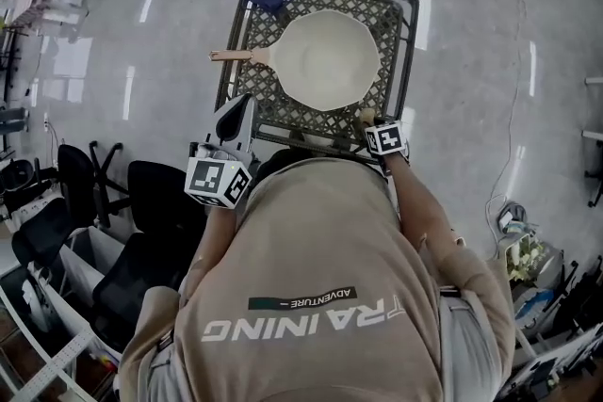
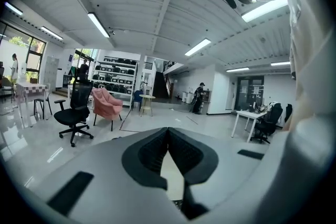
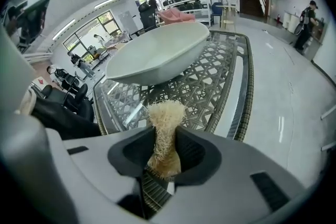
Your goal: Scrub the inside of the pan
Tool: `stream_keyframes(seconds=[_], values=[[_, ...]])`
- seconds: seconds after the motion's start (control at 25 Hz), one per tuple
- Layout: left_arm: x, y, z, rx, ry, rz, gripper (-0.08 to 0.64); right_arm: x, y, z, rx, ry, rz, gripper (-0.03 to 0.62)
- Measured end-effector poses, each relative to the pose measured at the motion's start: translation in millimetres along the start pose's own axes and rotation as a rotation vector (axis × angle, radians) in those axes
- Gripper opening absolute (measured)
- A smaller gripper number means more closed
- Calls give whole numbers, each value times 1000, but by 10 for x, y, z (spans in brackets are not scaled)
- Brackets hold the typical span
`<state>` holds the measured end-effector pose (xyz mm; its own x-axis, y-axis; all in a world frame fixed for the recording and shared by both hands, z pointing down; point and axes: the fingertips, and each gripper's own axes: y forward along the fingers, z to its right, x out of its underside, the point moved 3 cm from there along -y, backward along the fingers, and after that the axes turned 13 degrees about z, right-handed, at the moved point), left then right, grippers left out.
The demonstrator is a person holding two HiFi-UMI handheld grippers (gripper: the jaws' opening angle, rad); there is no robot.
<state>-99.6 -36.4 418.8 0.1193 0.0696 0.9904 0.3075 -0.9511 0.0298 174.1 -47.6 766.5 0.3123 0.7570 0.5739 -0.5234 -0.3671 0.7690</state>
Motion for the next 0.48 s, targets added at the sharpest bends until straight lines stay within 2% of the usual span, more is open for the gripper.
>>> stream_keyframes(seconds=[0.04, 0.12, 0.24, 0.48], values=[[-42, 41, 6, 10, 2, 11, 18, -6, 16, 25, 8, 9, -6, 132], [-103, 104, 15, 37, 9, 24, 18, -4, 52, 48, 12, 35, -18, 202], [-163, 107, -30, 66, 28, 30, 18, -13, 59, 17, 14, 65, -10, 215], [-182, 15, -201, 99, 35, 51, 18, -111, -96, -56, 47, 61, 50, 218]])
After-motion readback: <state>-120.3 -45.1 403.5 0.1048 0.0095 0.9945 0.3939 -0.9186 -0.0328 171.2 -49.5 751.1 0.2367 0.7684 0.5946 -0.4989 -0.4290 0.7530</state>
